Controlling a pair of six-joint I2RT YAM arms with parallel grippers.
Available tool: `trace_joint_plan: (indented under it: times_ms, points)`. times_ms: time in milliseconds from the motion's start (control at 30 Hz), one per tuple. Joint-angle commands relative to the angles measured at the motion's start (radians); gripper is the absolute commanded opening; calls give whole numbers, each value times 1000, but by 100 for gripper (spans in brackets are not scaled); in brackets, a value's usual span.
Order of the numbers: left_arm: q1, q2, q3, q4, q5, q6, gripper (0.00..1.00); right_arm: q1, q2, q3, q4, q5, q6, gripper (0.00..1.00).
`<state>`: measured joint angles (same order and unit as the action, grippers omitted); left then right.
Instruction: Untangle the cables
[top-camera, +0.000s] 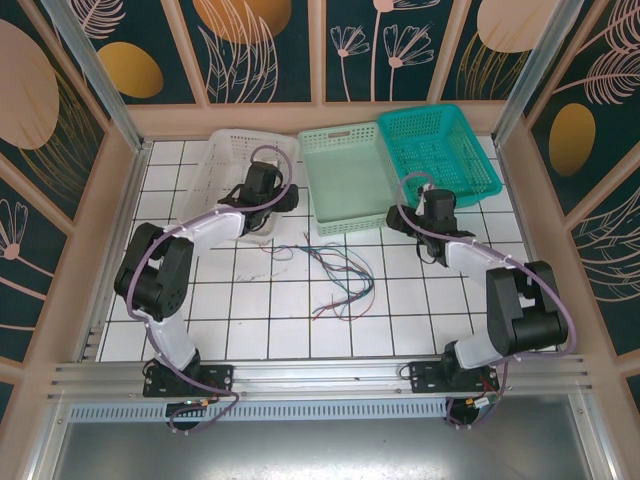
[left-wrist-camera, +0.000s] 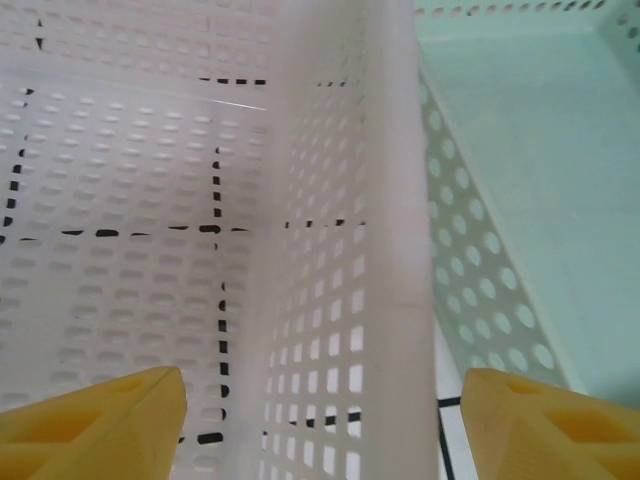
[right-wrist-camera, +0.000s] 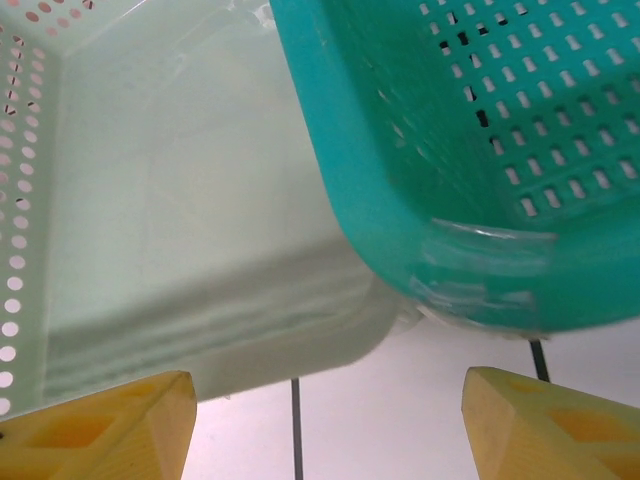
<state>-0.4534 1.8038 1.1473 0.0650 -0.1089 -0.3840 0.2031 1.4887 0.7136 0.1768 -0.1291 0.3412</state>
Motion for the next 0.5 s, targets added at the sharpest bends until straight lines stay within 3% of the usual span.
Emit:
trace_joint_plan:
  times_ms: [0, 467]
  points:
    - [-4, -54, -50, 64, 64, -24, 74, 10, 29, 32, 46, -6, 25, 71]
    - [-42, -239, -242, 136, 109, 35, 75, 106, 94, 78, 69, -3, 29, 70]
